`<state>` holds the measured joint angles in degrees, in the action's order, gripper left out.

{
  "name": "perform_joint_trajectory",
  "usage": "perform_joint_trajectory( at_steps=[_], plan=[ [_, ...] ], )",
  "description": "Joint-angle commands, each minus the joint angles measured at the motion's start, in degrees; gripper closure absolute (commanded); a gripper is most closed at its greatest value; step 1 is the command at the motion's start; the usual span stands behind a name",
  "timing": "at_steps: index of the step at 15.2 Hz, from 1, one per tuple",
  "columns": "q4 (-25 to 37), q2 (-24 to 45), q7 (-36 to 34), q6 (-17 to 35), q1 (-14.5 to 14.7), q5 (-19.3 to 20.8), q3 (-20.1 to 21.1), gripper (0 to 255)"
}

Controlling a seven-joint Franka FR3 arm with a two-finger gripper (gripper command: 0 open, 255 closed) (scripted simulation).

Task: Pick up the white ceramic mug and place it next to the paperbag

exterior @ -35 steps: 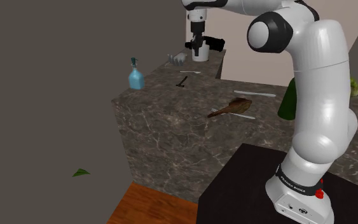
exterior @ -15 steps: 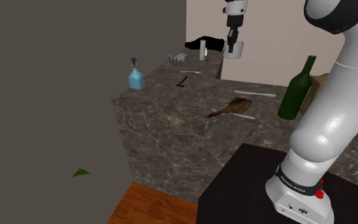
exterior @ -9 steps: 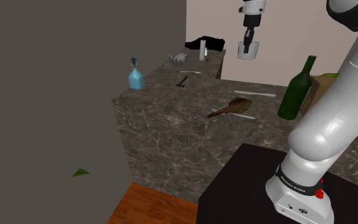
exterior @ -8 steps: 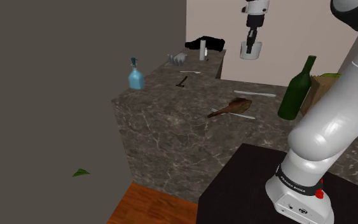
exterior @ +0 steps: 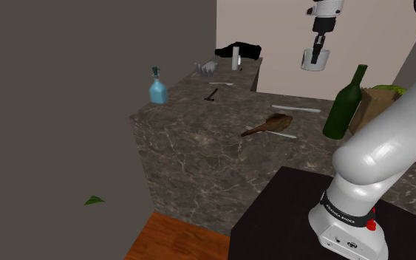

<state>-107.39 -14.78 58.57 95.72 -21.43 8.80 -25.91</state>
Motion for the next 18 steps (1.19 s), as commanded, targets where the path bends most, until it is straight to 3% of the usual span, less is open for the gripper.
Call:
perform_joint_trajectory(
  at_steps=[1,7,18],
  plan=[
    [-0.91,-1.19,2.6,0.1,-1.15,0.84,-1.6,255],
    [-1.91,-3.53,10.52,0.05,-4.37,3.05,-6.81,255],
    [-10.94,-4.29,9.75,8.4,-4.86,3.94,-7.6,255]
  ],
)
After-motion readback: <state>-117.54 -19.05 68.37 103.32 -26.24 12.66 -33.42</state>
